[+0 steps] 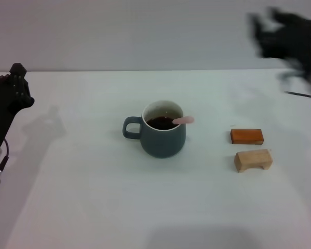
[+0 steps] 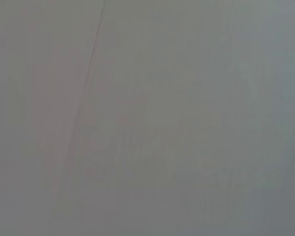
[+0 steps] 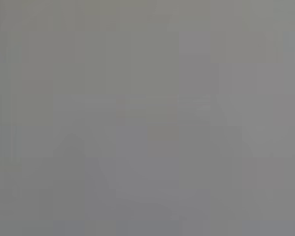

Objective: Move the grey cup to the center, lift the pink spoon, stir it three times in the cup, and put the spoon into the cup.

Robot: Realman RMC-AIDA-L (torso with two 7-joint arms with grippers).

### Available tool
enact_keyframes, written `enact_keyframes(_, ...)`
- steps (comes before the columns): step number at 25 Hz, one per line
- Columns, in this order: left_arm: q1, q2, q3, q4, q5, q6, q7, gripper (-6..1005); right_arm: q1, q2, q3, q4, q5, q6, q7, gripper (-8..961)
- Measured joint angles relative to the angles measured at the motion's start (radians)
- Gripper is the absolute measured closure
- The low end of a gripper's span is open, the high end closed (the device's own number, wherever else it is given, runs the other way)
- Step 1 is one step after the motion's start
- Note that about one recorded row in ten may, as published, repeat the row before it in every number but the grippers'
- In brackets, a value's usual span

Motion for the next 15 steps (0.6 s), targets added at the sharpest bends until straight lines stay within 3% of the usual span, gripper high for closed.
enact_keyframes(3, 0.011, 0.000, 0.001, 0.000, -0.001, 0.012, 0.030, 1001, -0.145, 0.002, 0.098, -0.018, 0.045, -0.117, 0.000, 597)
enact_keyframes(6, 0.016, -0.001, 0.001, 0.000, -0.001, 0.016, 0.051, 1001, -0.209, 0.003, 0.178, -0.072, 0.096, -0.191, 0.001, 597)
enact_keyframes(15, 0.050, 0.005, -0.082, -0.007, -0.003, 0.038, 0.090, 1001, -0.228, 0.003, 0.278, -0.346, 0.208, -0.492, 0.000, 597)
